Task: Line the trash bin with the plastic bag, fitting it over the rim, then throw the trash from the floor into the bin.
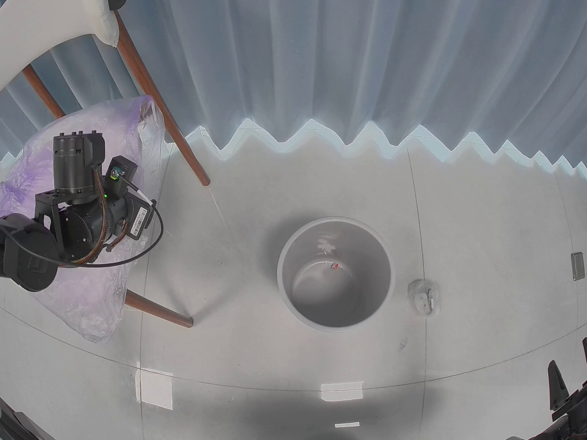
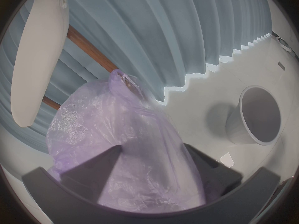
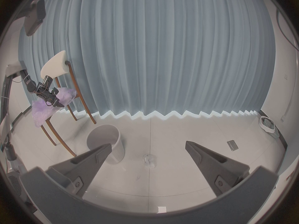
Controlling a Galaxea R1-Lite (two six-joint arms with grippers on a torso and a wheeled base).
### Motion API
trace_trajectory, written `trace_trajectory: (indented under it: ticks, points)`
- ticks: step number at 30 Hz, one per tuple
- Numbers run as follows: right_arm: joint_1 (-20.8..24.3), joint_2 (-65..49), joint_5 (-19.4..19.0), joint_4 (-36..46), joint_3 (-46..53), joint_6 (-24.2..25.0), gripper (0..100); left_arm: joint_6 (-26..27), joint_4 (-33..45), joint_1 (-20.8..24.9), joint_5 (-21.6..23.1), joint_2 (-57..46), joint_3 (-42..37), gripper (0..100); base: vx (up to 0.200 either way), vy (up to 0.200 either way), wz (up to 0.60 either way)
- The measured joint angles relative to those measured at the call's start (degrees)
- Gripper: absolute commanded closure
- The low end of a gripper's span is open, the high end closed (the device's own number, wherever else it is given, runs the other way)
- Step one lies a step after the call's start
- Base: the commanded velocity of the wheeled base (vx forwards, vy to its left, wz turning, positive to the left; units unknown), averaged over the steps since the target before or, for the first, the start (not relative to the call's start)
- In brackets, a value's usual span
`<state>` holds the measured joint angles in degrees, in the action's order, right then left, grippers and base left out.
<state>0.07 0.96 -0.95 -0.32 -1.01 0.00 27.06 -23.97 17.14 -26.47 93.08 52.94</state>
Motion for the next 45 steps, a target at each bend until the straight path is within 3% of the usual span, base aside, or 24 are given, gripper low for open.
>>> trace_trajectory:
  ticks: [13, 19, 23, 29, 36, 45]
  points:
    - [0.00, 0.00, 0.02, -0.01, 0.00, 0.02, 0, -0.33, 0.46, -1.24, 2.24, -4.51, -1.73, 100, 0.000, 0.000, 0.00]
    - [0.00, 0.00, 0.05, -0.01, 0.00, 0.00, 0, -1.85, 1.10, -2.67, 11.74, -10.97, -3.75, 100, 0.000, 0.000, 0.00]
    - [0.00, 0.00, 0.02, -0.01, 0.00, 0.00, 0, -7.72, 1.72, -3.17, 21.05, -15.98, -6.12, 100, 0.000, 0.000, 0.00]
    - [0.00, 0.00, 0.02, 0.00, 0.00, 0.00, 0, -14.95, 1.74, -2.56, 29.04, -20.66, -9.05, 100, 0.000, 0.000, 0.00]
    - [0.00, 0.00, 0.00, -0.01, 0.00, 0.00, 0, -25.94, -3.78, 4.13, 32.37, -20.59, -6.67, 100, 0.000, 0.000, 0.00]
    - [0.00, 0.00, 0.05, -0.01, 0.00, 0.11, 0, -33.60, -19.22, 16.87, 33.09, -12.04, -0.46, 100, 0.000, 0.000, 0.00]
